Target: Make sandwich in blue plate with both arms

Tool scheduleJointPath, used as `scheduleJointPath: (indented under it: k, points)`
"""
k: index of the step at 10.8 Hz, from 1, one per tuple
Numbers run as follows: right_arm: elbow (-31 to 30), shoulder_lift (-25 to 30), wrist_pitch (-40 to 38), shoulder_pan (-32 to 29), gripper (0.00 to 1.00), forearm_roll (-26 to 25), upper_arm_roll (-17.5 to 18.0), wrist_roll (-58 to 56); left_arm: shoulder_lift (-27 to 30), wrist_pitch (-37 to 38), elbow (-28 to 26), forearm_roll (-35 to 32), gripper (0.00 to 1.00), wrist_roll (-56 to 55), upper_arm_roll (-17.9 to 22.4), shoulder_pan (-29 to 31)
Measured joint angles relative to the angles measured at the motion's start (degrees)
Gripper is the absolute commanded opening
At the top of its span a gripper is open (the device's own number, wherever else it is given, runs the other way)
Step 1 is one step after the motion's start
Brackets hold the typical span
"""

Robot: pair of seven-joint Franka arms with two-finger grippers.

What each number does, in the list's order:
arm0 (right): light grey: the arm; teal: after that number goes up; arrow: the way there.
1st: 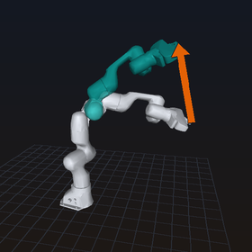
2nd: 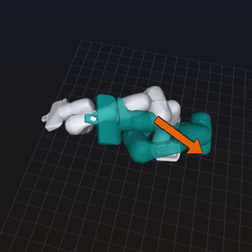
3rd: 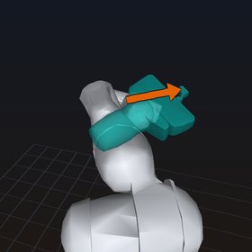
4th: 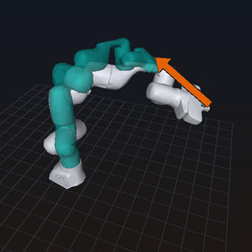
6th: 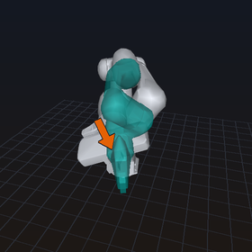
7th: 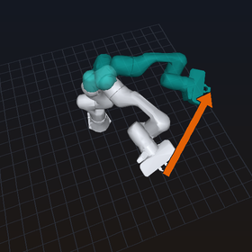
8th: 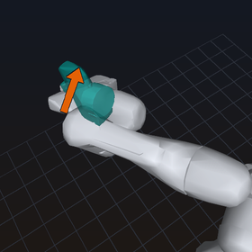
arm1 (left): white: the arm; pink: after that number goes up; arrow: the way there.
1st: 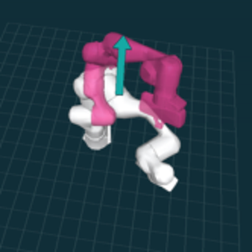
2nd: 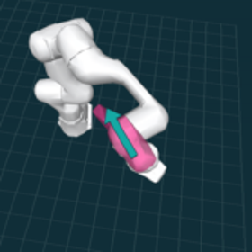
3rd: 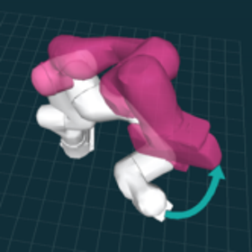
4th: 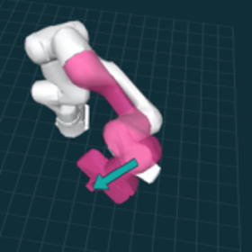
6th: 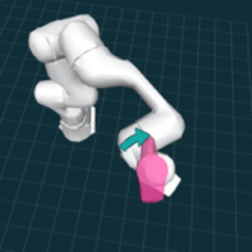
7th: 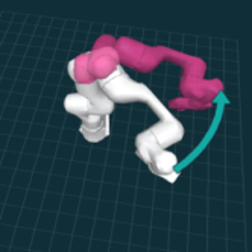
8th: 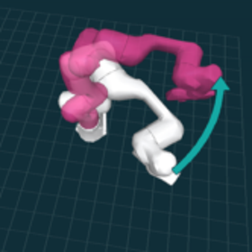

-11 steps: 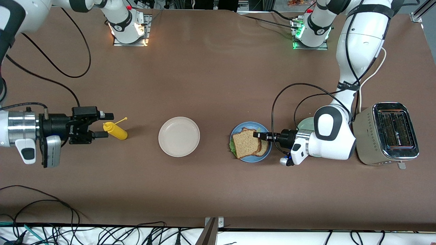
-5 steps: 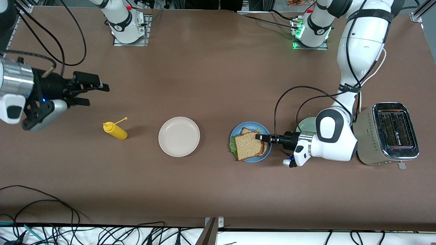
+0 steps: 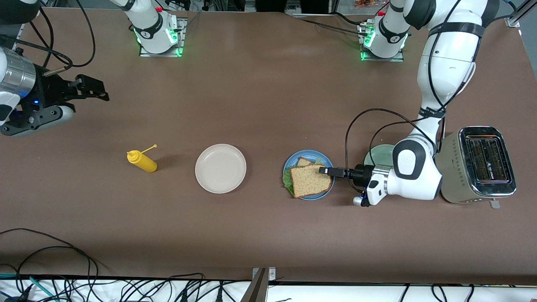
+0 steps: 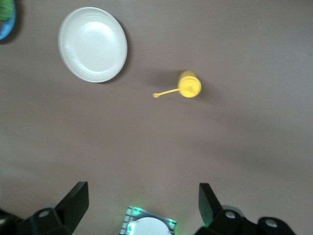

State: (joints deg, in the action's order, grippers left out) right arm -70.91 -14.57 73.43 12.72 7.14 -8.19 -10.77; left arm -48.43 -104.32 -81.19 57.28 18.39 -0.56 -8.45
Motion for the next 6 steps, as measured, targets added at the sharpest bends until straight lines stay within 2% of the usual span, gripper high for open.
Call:
scheduleJointPath:
  k: [3, 6]
  points:
    - [-12.93, 6.53, 11.00, -0.02, 1.00, -7.38, 1.18, 0.00, -0.52, 0.00, -1.21, 0.00, 0.86, 2.19, 0.09, 0.53]
    - [-26.39, 13.59, 25.26, -0.02, 1.00, -9.25, 1.40, 0.01, -0.63, 0.00, -1.36, 0.00, 0.88, 2.28, 0.23, 0.53]
